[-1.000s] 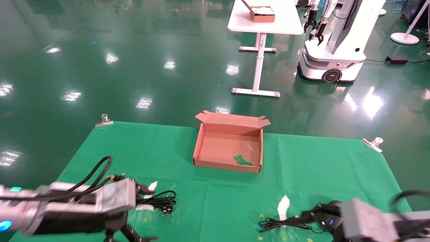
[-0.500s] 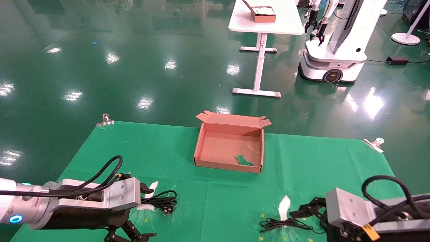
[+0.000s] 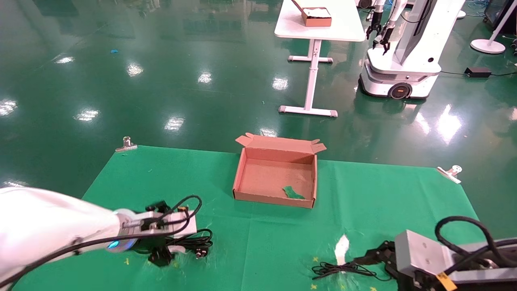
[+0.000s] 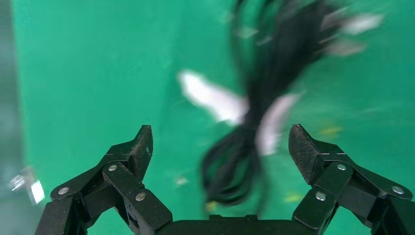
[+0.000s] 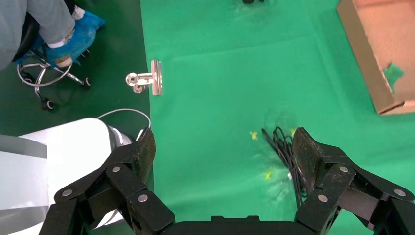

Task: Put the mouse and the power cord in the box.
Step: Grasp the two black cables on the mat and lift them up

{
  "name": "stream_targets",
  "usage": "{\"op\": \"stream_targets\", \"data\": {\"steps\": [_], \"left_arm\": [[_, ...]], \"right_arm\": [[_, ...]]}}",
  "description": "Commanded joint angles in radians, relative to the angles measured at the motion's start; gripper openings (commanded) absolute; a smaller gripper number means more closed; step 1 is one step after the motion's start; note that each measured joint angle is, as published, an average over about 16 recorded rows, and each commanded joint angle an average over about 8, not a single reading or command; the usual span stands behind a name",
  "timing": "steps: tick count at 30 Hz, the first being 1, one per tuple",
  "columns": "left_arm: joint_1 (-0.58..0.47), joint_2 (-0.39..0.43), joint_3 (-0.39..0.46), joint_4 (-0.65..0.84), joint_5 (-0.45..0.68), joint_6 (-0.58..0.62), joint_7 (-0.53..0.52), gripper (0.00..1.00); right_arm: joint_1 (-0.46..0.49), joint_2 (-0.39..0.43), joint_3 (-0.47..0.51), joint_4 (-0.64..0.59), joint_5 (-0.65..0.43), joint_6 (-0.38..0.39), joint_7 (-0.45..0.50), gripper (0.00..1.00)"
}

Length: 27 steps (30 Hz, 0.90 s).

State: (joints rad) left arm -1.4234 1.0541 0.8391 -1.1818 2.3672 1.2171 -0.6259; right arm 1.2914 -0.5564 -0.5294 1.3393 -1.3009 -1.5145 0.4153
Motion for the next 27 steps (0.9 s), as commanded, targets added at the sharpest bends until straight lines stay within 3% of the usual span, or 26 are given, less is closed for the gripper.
{"op": "stream_targets", "data": {"steps": [1,27], "left_arm": [[-0.007,0.037,0.018,0.041,0.075,-0.022,-0.030,1.00],[0.016,0.071,0.037,0.060,0.116,-0.039,-0.052,1.00]], "right_arm": [[-0.003,0.006,-0.002,0.002,0.000,0.001,0.001,1.00],[-0.010,0.043,-0.033,0.005,0.023,0.001,0.014,1.00]]}}
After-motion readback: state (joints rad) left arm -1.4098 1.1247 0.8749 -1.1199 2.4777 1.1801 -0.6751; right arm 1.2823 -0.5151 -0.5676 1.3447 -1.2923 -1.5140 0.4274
